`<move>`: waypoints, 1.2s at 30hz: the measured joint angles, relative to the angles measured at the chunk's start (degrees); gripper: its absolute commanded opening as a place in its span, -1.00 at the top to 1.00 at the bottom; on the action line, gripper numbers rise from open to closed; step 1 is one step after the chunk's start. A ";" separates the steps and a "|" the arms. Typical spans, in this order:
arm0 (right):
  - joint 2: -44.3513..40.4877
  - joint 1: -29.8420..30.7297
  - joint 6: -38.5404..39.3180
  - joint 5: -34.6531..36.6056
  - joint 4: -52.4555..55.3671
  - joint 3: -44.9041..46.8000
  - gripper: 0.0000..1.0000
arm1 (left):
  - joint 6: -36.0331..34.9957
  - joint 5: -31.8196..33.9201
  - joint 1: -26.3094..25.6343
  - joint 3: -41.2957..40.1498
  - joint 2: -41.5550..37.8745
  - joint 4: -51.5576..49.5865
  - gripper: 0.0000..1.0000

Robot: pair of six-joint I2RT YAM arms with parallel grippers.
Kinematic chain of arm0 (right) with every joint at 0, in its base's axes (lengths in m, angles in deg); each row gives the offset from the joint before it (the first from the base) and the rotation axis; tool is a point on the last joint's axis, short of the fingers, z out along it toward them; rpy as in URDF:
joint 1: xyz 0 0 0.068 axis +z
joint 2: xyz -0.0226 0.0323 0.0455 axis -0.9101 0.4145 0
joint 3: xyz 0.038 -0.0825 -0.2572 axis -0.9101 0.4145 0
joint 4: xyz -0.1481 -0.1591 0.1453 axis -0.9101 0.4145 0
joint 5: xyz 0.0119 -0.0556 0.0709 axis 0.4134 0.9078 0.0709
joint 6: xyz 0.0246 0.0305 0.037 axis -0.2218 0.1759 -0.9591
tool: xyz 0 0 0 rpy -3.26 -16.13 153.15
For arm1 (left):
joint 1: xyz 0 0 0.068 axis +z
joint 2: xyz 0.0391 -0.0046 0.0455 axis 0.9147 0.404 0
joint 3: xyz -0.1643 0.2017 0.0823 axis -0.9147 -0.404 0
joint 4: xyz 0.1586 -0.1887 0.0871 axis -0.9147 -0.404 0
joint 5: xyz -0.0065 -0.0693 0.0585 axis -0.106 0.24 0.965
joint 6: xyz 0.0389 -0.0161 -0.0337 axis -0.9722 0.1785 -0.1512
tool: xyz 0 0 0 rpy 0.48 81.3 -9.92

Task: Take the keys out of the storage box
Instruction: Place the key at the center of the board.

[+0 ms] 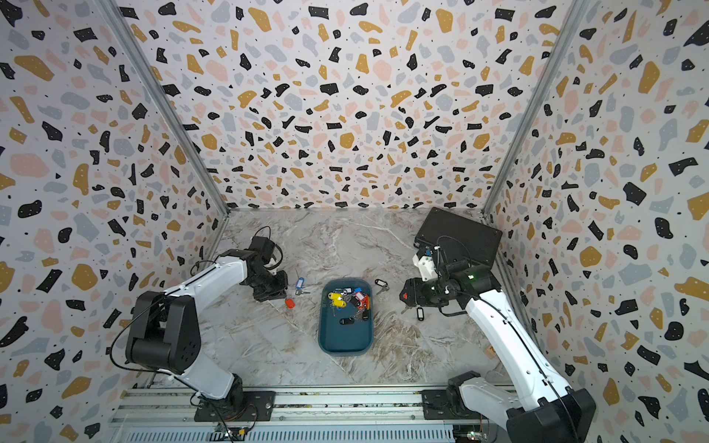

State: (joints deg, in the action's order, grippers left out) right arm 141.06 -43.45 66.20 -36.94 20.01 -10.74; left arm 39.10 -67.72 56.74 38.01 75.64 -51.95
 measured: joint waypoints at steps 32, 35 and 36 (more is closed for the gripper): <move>35.80 27.32 -13.31 10.40 -11.10 -10.23 0.05 | 1.14 1.46 0.02 -12.35 -33.97 2.54 -0.64; 39.47 28.09 -14.60 11.74 -12.02 -12.07 0.05 | 1.18 1.46 0.02 -12.44 -35.71 2.78 -0.64; 40.35 28.24 -14.95 11.96 -12.22 -12.37 0.04 | 1.18 1.44 0.02 -12.44 -35.87 2.89 -0.64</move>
State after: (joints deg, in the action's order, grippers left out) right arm 181.41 -15.21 51.25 -24.98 7.79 -23.11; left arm 40.28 -66.27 56.76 25.57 39.78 -49.06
